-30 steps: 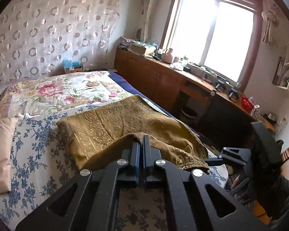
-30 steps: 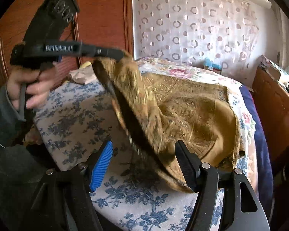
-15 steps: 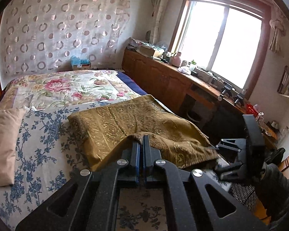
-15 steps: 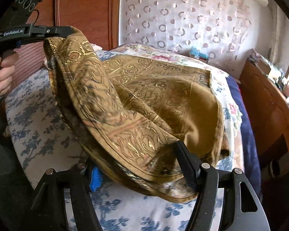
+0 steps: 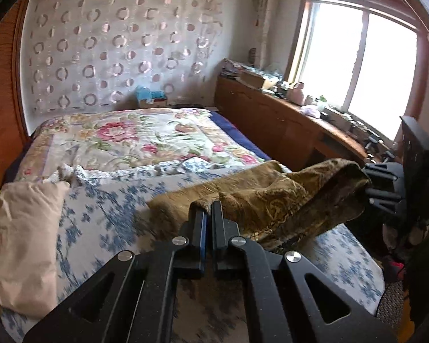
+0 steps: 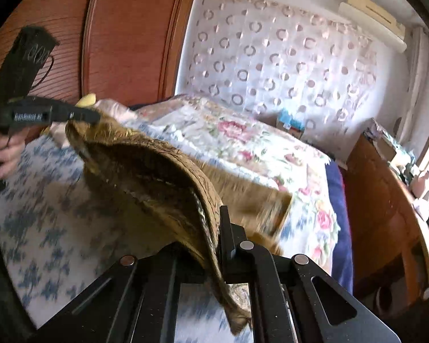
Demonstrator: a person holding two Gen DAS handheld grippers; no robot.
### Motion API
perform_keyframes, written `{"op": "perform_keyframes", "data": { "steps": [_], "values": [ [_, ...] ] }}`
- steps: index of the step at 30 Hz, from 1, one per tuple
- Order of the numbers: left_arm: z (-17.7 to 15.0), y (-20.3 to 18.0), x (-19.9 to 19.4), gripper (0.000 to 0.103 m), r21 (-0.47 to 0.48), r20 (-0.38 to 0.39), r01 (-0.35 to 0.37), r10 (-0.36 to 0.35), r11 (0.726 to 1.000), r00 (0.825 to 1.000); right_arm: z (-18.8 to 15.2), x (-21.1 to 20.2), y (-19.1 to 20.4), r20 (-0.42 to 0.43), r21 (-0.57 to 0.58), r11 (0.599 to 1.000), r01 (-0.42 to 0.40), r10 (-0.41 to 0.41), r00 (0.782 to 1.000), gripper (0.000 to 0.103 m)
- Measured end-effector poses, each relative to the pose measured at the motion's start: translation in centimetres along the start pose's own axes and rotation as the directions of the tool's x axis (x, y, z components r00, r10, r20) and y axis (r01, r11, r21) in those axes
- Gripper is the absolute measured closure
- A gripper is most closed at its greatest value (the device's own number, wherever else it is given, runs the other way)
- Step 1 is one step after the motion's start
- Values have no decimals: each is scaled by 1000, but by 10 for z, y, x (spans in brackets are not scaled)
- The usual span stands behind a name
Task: Fold small clothes
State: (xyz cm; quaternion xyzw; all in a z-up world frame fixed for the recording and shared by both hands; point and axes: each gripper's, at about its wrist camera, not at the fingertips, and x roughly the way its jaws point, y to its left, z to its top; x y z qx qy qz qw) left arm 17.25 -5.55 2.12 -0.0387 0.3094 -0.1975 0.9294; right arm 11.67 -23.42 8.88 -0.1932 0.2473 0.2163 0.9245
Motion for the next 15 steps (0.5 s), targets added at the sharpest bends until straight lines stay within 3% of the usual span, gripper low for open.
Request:
{"op": "perform_keyframes", "data": {
  "steps": [4,7,10,11,12,15],
  "values": [
    [8,16,23,100,-17,-32,-11,11,1000,999,24,41,-7,-24,19,1000,-15,15,1000,97],
    [11,27,38,97,-28,-66,-9,7,1000,998,24,71,-23,-61,48,998,-46,49,997,97],
    [13,34,50,76,-23,-95,8,-10,1000,995,24,101,-37,-100,82,993,-87,95,990,97],
    [13,36,52,62,-18,-103,11,-13,1000,995,25,110,-39,-114,89,991,-97,107,988,97],
    [13,37,54,54,-10,-103,3,-4,1000,995,27,122,-43,-130,96,989,-108,120,984,97],
    [13,43,58,47,-4,-108,-7,7,1000,994,30,144,-48,-168,90,988,-122,136,976,97]
  ]
}}
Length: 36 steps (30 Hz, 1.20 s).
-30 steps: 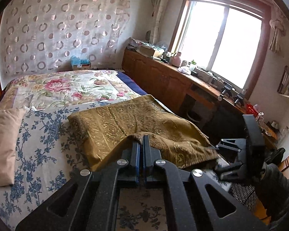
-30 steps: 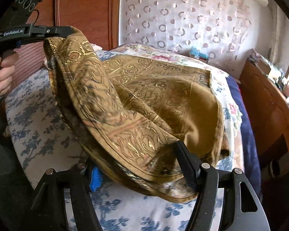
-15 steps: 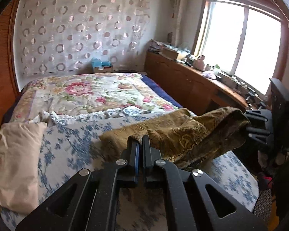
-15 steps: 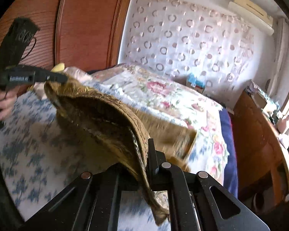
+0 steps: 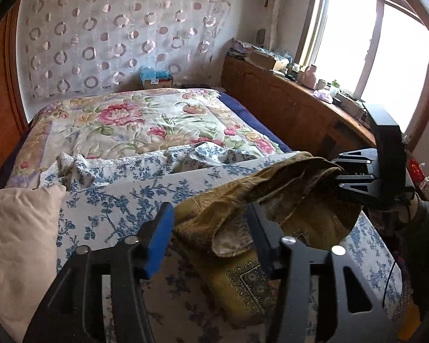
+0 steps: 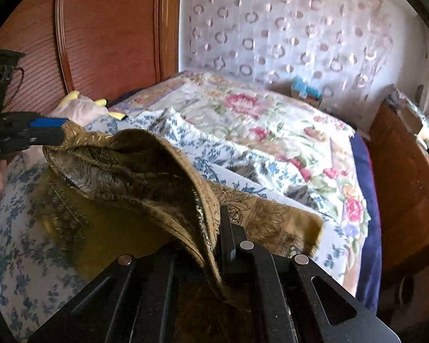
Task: Fold small clothes
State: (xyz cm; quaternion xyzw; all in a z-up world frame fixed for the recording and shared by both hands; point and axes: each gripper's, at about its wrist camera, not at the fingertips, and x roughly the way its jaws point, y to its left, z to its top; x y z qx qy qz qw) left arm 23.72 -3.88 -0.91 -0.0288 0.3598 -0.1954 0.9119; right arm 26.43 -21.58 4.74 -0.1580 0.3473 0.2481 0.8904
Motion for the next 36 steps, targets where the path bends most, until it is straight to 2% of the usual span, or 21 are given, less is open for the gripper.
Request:
{"op": "perform_keyframes", "data": {
  "steps": [2,4,6,8,11,12,15,18,21,28,33,36],
  "values": [
    [-1,3,2,46,3,-5,-14,14,1000,1000,8,8,0,-20,-13,1000,5,-5,1000,94],
    [-1,3,7,46,18,-18,-17,18,1000,1000,16,6,-5,-21,-24,999,34,-35,999,83],
    [-2,2,14,46,28,-40,-12,13,1000,999,32,6,-7,-11,-12,997,78,-78,997,62],
    [-4,1,20,46,40,-60,-5,8,999,998,43,3,-13,7,22,994,104,-104,995,58],
    [-7,2,32,46,54,-86,-12,16,998,996,57,1,-20,10,66,975,214,-215,977,57],
    [-7,2,34,46,54,-92,-17,22,998,996,61,-3,-23,12,87,970,226,-228,974,57],
    [-7,8,43,46,46,-112,-23,28,999,993,60,-21,-29,38,144,966,214,-221,975,53],
    [-6,14,50,46,41,-121,-35,40,999,992,41,-41,-24,46,181,965,188,-199,979,42],
    [-8,19,57,46,32,-132,-41,45,999,990,16,-52,-20,34,211,962,175,-186,982,38],
    [-11,27,75,46,-3,-176,-18,18,1000,984,-24,-17,-53,-108,294,936,196,-172,979,34],
    [-10,27,79,44,-7,-183,-11,10,1000,983,-27,-5,-74,-92,365,921,138,-112,989,27],
    [-9,25,81,44,-3,-182,-8,7,1000,983,-28,4,-81,-82,400,911,97,-70,994,27]
  ]
}}
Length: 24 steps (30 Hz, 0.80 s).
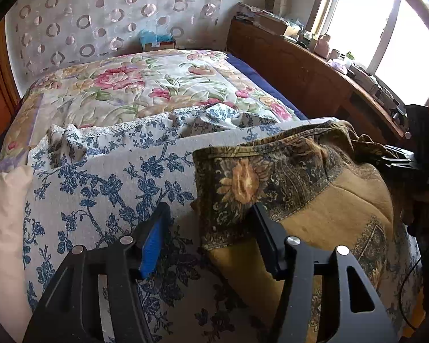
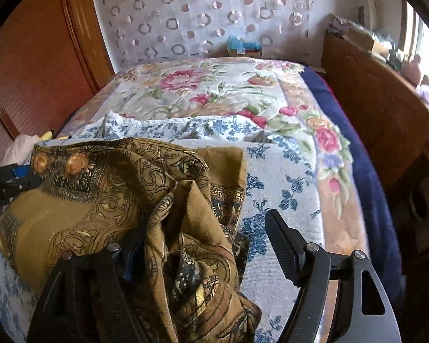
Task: Fold small clothes
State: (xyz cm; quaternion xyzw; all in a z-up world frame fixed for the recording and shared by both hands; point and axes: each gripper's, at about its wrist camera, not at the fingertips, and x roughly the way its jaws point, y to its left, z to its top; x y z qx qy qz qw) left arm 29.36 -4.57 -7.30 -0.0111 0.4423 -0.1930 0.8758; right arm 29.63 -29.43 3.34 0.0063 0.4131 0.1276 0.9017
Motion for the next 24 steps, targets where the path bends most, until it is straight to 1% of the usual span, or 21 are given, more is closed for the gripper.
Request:
{"op": "perform_keyframes", "data": {
  "steps": [2,4,6,7,9,10,11,12,13,14,16,19,22,24],
  "values": [
    [3,1,1,44,-7,-1,8,-8,1000,1000,-2,3,-3,5,6,1000,-22,22,1000,27],
    [5,2,3,44,-11,-1,20,-20,1000,1000,-3,7,-8,5,-6,999,-44,44,999,30],
    [6,1,5,44,-11,1,30,-30,999,1000,-5,17,-10,2,-17,997,-82,82,997,44],
    [7,1,5,45,-10,2,37,-37,999,999,-5,20,-9,-2,-25,995,-95,95,995,47],
    [9,1,7,56,-14,5,62,-62,998,998,-6,22,-10,-9,-31,990,-138,137,990,61],
    [9,0,8,60,-17,4,74,-74,997,997,-6,23,-12,-11,-35,987,-154,153,988,64],
    [9,0,8,72,-19,0,85,-85,996,996,-6,26,-15,-13,-38,985,-171,171,985,71],
    [9,0,9,86,-29,-15,121,-122,992,992,-5,29,-19,-13,-41,980,-193,193,981,77],
    [9,0,8,88,-40,-21,145,-146,989,989,-6,29,-21,-7,-44,978,-202,202,979,80],
    [8,-1,5,91,-39,-17,147,-147,988,989,-5,27,-22,-2,-49,978,-203,203,979,83],
    [5,-6,-8,92,-20,15,144,-144,989,989,-7,20,-21,25,-63,979,-196,198,980,85],
    [2,-10,-36,93,-17,79,158,-157,987,985,-9,-1,-17,94,-86,976,-202,210,973,87],
    [0,-12,-71,93,-14,153,171,-167,985,974,-8,-24,-9,154,-123,972,-200,218,964,87],
    [-5,-12,-96,93,-10,207,155,-150,988,967,-7,-36,0,187,-156,968,-198,226,956,88]
  ]
}}
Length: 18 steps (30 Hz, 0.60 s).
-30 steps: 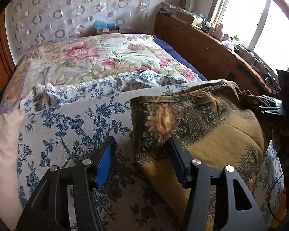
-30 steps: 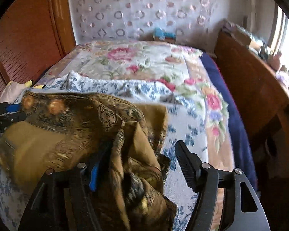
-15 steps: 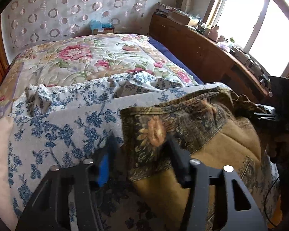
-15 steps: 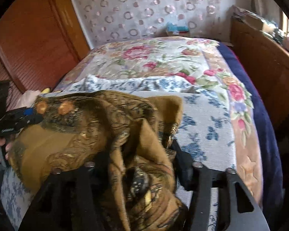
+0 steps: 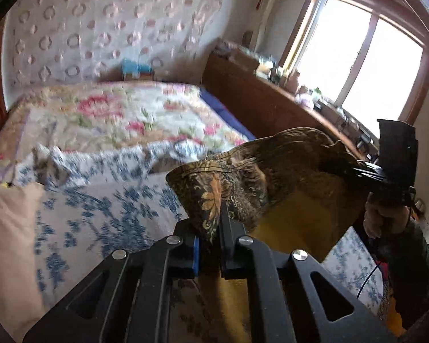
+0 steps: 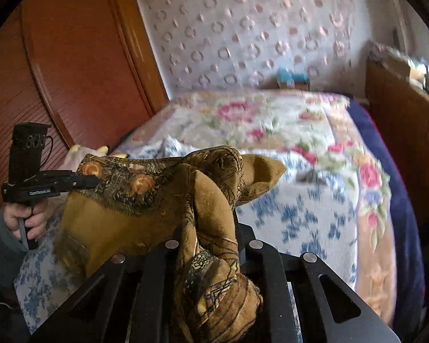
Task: Fold small clothes
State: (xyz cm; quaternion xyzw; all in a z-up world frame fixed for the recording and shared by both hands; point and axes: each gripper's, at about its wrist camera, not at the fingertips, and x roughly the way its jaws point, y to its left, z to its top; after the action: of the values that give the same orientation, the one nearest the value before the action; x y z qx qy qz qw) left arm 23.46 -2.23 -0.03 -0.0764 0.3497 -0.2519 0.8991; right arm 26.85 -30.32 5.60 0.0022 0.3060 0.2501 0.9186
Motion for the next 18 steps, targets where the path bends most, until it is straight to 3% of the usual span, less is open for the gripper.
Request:
{"op": "perform_keyframes", "data": {
  "steps": [5,9,14,18],
  "values": [
    [-4,7,-54,93,-9,109,-63,63,998,992,15,-7,29,42,-91,995,-36,40,998,88],
    [-15,26,-96,93,-32,177,-162,165,986,970,32,5,56,56,-176,981,-86,97,994,88],
    [-34,58,-139,93,-100,234,-289,304,952,923,64,40,99,44,-304,940,-156,177,983,88],
    [-58,85,-166,93,-179,254,-366,402,913,880,94,83,142,-5,-412,885,-217,236,972,88]
  ]
}}
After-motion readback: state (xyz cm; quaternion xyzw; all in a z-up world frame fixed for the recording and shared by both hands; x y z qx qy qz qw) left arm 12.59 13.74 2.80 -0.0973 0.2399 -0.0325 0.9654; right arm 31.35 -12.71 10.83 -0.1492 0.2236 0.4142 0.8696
